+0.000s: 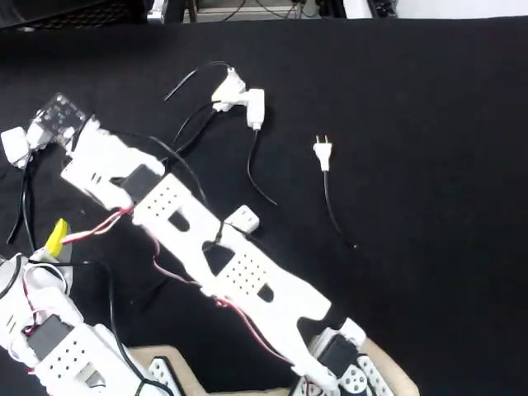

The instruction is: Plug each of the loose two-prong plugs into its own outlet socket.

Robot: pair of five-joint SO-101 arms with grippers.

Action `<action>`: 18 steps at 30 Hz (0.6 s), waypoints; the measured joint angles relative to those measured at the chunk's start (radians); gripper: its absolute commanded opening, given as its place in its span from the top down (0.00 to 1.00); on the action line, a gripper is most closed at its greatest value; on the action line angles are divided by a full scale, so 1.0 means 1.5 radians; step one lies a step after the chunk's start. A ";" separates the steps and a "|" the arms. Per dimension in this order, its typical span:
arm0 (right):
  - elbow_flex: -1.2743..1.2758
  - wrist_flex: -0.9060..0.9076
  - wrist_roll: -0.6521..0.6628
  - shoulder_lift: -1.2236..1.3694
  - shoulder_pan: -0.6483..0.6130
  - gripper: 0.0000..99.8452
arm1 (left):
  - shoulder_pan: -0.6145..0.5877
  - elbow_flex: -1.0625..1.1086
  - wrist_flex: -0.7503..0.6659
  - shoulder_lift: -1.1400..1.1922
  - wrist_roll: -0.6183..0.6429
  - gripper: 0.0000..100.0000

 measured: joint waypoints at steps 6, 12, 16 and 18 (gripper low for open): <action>-0.014 0.020 0.000 -0.001 0.006 0.72 | 0.000 0.000 0.000 0.000 0.000 0.54; -0.014 0.137 0.000 -0.071 0.075 0.73 | 0.002 0.000 0.000 0.000 0.000 0.54; -0.014 0.232 0.001 -0.148 0.150 0.73 | 0.027 0.000 0.000 0.000 0.000 0.54; -0.014 0.293 0.001 -0.180 0.191 0.73 | 0.031 -0.002 0.000 0.000 0.000 0.54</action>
